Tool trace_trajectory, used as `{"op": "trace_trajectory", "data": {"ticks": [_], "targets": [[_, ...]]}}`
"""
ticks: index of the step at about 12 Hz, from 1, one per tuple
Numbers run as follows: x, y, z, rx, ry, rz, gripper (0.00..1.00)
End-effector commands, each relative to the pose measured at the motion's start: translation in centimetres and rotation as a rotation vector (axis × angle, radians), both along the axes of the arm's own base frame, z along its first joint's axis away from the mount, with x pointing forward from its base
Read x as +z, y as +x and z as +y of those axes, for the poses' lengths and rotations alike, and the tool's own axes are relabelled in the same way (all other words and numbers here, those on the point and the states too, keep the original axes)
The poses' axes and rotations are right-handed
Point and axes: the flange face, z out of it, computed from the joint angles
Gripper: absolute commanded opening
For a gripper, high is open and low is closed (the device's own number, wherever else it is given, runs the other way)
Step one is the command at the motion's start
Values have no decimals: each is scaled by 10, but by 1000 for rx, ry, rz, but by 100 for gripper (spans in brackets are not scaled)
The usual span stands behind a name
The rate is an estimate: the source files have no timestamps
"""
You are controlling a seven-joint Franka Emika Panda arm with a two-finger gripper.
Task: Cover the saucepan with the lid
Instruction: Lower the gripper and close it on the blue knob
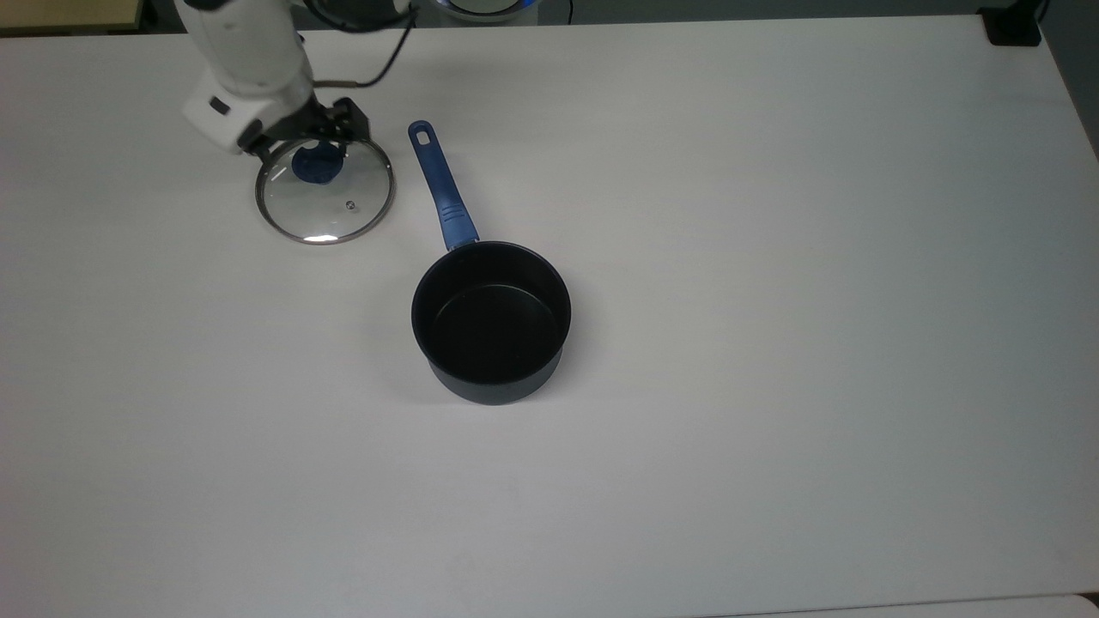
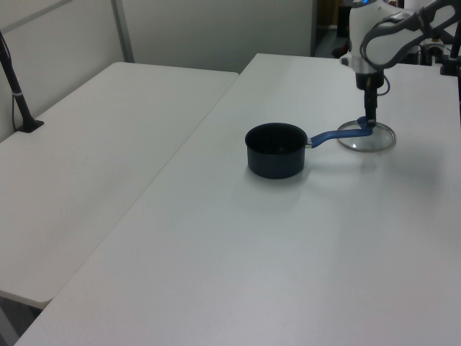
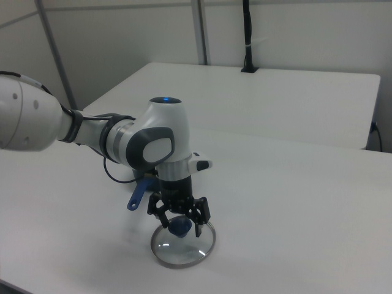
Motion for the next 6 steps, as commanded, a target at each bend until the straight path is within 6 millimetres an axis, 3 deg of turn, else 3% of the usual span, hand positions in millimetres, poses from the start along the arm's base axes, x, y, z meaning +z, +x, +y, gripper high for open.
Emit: {"op": "trace_trajectory", "data": {"ticks": [1,2,4,6], "targets": [[-4,8,15,-12,-19,-18,68],[7,12,13,-31,-9,-41,38],[15,13,15,-57,23,-53,28],[37,23,13,-59,20,-67,16]]}}
